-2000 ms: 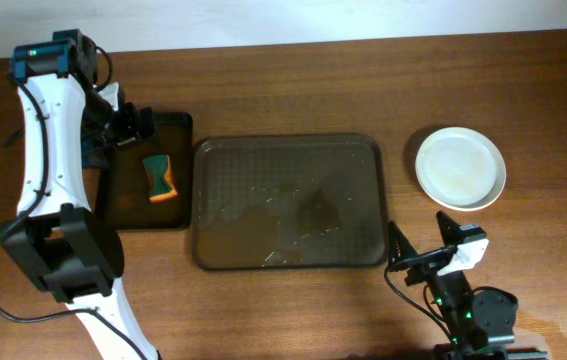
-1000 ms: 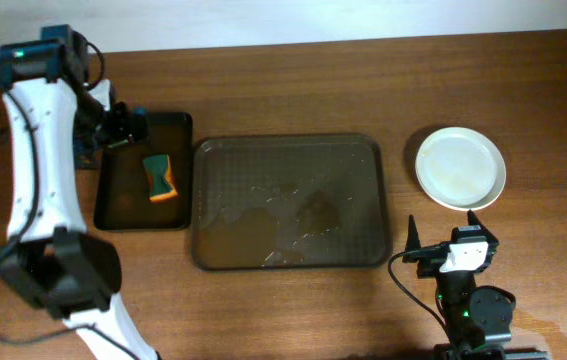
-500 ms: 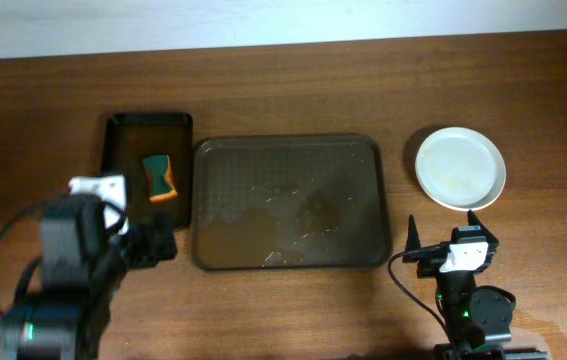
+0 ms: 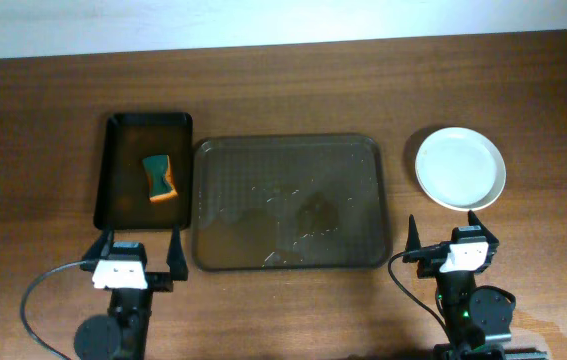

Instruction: Clean dirty plates on tray and stack at the side

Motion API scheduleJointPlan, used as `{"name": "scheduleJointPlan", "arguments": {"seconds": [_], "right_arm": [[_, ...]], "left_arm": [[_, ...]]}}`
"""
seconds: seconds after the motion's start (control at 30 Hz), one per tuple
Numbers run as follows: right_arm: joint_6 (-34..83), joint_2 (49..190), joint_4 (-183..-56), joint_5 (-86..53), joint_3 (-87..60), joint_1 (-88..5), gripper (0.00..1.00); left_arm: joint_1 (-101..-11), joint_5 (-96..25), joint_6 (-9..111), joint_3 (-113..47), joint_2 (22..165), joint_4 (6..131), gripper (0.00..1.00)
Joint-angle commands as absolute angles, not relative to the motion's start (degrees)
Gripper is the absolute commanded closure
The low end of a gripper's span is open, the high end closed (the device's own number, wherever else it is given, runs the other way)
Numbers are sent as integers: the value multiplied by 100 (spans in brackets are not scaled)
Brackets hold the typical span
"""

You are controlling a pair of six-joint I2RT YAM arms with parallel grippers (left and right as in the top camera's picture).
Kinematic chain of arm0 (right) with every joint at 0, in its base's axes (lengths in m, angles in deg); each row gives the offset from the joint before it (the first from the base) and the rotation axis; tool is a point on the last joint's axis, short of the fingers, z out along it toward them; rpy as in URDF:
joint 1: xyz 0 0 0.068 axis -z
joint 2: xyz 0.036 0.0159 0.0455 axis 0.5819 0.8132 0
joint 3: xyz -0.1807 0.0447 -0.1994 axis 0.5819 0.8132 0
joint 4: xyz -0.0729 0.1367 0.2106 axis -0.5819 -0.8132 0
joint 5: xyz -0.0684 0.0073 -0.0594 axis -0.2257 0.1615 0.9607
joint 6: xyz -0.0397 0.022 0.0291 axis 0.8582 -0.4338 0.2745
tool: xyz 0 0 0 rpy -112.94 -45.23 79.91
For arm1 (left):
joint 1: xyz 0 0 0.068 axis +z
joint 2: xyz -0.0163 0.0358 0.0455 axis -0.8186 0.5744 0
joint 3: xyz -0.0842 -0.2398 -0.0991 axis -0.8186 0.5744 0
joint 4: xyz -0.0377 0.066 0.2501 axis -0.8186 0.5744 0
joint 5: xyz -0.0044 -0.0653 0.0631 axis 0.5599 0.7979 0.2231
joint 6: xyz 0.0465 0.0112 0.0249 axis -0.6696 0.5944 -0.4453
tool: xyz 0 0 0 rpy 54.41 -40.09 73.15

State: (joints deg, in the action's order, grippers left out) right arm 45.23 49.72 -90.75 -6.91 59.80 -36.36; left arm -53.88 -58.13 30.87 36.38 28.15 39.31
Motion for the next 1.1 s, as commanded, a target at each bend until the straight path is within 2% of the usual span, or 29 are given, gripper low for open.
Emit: {"name": "scheduleJointPlan", "arguments": {"seconds": [0.0, 0.27, 0.4, 0.6, 1.07], "right_arm": [[4575, 4924, -9099, -643, 6026, -3590, 2], [4573, 4924, -9099, -643, 6026, -3590, 2], [4575, 4924, -9099, -643, 6026, -3588, 2], [4575, 4924, -9099, -643, 6026, -3588, 2], [4573, 4924, -9099, -643, 6026, -3590, 2]], "left_arm": [[-5364, -6515, 4191, 4480, 2351, 3358, 0], [-5270, -7107, 4217, 4631, 2231, 3820, 0], [-5270, -6602, 3155, 4624, 2231, 3892, 0], [-5355, -6609, 2796, 4624, 2231, 3898, 0], [-5355, -6604, 2803, 4624, 2233, 3876, 0]]}}
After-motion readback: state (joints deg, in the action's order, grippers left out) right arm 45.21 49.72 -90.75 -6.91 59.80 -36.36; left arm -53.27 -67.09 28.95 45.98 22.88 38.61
